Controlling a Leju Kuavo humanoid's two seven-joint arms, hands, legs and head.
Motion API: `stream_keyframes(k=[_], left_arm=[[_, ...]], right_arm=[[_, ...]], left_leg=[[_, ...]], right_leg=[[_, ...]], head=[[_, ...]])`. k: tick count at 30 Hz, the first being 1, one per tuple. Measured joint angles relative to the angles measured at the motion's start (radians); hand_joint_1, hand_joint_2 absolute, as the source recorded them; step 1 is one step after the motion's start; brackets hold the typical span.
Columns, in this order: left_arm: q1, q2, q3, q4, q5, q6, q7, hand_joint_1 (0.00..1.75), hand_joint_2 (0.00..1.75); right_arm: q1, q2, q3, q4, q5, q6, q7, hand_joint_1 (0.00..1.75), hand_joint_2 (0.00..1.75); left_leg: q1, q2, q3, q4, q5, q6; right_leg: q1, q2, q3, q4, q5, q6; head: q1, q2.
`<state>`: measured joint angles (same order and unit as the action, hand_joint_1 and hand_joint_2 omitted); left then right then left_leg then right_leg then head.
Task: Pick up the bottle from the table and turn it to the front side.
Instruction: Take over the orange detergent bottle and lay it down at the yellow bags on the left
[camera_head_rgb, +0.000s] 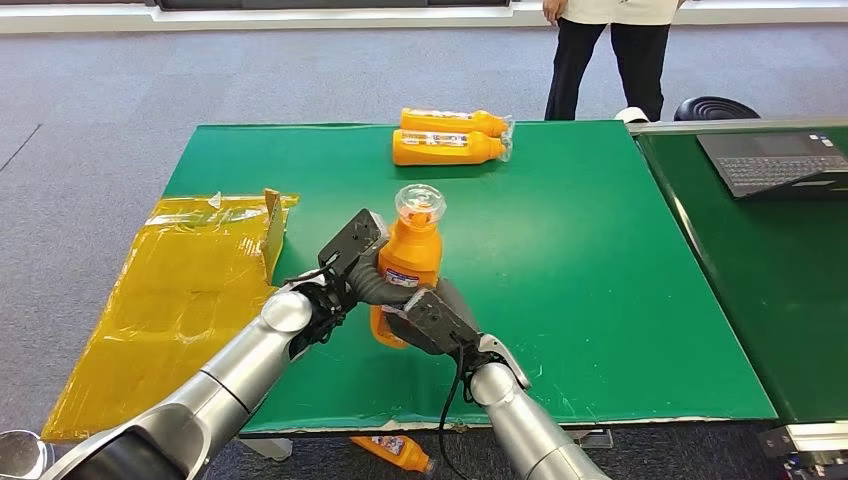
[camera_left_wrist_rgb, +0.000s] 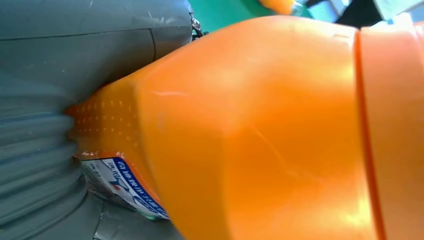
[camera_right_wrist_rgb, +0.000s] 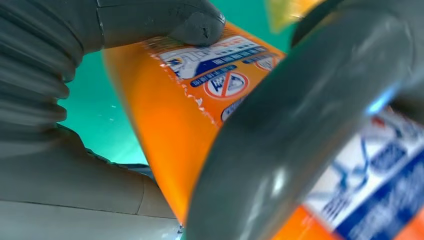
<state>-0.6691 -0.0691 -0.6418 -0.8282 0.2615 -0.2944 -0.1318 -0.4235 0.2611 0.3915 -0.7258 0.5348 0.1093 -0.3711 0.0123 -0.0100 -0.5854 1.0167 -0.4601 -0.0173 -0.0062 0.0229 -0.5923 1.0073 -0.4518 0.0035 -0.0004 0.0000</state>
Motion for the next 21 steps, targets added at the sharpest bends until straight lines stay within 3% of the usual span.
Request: stream_keyframes(k=[3,10,14,21], left_arm=[[0.024,0.021,0.002,-0.01,-0.022,0.001,0.002,1.75,1.75],[0.05,0.031,0.002,-0.017,-0.039,0.003,0.002,1.75,1.75],[0.076,0.036,0.003,-0.021,-0.052,0.004,0.002,1.75,1.75],[0.124,0.058,0.025,-0.053,-0.066,0.013,-0.019,1.75,1.75]], right_arm=[[0.004,-0.019,0.047,0.001,0.055,0.017,0.043,0.0,1.75],[0.008,-0.053,0.107,0.0,0.089,0.03,0.061,0.0,1.75],[0.026,-0.082,0.143,-0.013,0.117,0.039,0.071,0.0,0.0],[0.062,-0.158,0.213,-0.095,0.136,0.058,0.053,0.0,0.0]], left_leg=[[0.0,0.0,0.0,0.0,0.0,0.0],[0.0,0.0,-0.001,0.0,0.0,0.0],[0.0,0.0,-0.001,0.0,0.0,0.0],[0.0,0.003,-0.001,0.0,0.0,0.0]], right_leg=[[0.0,0.0,0.0,0.0,0.0,0.0],[-0.001,0.0,-0.001,0.0,0.0,0.0],[-0.001,0.0,-0.001,0.0,0.0,0.0],[-0.001,0.003,-0.002,0.0,0.0,0.0]], head=[[0.0,0.0],[0.0,0.0],[0.0,0.0],[0.0,0.0]])
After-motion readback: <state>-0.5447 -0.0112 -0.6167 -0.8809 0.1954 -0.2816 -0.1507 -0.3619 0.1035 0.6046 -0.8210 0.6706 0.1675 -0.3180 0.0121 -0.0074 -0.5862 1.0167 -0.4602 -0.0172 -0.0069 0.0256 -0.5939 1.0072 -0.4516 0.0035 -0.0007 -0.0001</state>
